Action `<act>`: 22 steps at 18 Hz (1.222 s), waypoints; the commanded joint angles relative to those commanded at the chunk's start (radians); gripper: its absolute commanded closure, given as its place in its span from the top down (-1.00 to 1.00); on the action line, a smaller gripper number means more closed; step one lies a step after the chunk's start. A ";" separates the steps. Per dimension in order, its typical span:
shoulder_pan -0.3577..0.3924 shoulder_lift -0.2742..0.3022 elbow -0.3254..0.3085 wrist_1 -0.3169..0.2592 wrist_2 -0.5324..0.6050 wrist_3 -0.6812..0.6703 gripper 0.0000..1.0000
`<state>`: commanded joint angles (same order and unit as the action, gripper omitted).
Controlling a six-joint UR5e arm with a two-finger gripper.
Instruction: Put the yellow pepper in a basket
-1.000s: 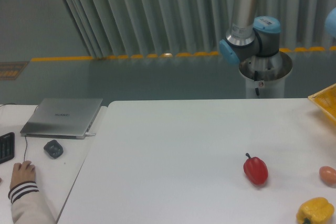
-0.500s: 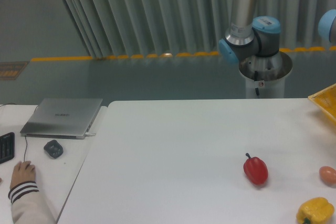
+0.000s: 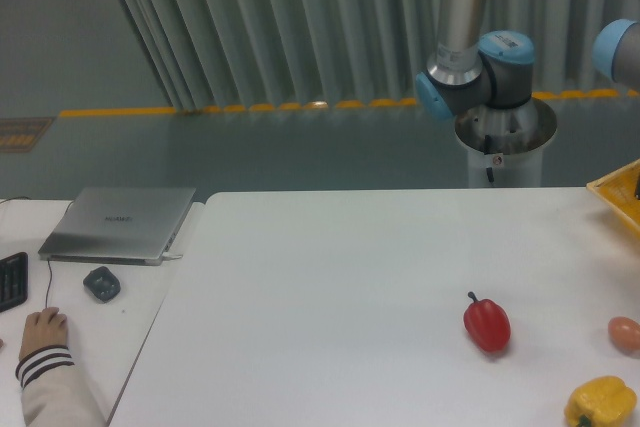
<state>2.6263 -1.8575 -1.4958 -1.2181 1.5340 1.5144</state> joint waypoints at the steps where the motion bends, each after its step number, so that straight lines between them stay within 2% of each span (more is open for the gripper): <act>1: -0.014 -0.012 0.012 0.003 0.000 -0.031 1.00; 6: -0.061 -0.055 0.026 0.060 0.000 -0.120 1.00; 10: -0.113 -0.101 0.034 0.138 -0.002 -0.287 1.00; 16: -0.143 -0.137 0.043 0.149 -0.034 -0.535 1.00; 22: -0.158 -0.201 0.083 0.210 -0.061 -0.658 1.00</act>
<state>2.4682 -2.0585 -1.4129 -1.0079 1.4726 0.8560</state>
